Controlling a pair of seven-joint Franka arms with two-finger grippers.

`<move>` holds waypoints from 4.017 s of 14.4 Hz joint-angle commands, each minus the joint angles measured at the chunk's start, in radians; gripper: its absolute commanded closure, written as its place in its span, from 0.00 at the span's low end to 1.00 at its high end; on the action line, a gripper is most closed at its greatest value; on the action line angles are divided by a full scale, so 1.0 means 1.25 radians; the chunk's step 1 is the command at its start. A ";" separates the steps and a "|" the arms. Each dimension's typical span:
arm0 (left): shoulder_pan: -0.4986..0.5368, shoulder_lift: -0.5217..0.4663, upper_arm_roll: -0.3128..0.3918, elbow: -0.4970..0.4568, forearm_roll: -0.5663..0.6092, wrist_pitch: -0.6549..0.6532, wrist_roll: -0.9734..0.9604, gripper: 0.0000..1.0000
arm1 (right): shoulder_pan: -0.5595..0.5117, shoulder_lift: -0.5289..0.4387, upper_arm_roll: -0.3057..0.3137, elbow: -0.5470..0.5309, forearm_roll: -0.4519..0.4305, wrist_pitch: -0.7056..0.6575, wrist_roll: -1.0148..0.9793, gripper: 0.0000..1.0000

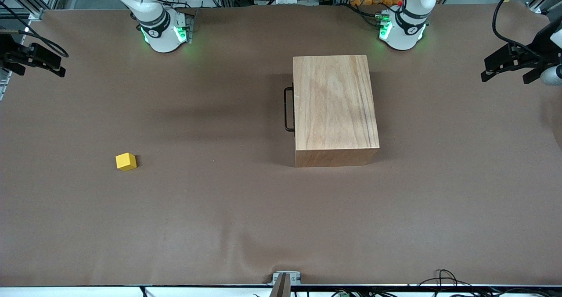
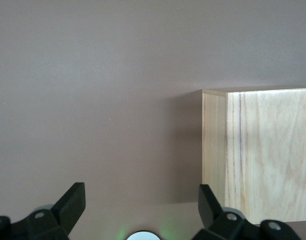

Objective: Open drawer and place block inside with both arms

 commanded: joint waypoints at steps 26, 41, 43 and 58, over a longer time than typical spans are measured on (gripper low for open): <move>-0.385 0.224 -0.094 0.103 0.022 0.062 -0.555 0.00 | -0.012 0.006 0.014 0.014 -0.010 0.004 -0.001 0.00; -0.646 0.498 -0.084 0.149 0.197 0.311 -0.959 0.00 | 0.005 0.017 0.015 0.013 -0.010 0.001 -0.001 0.00; -0.648 0.518 -0.084 0.149 0.206 0.336 -0.988 0.00 | 0.005 0.017 0.015 0.014 -0.010 0.003 -0.001 0.00; -0.670 0.575 -0.085 0.144 0.238 0.355 -0.899 0.00 | 0.002 0.017 0.015 0.010 -0.012 -0.005 -0.001 0.00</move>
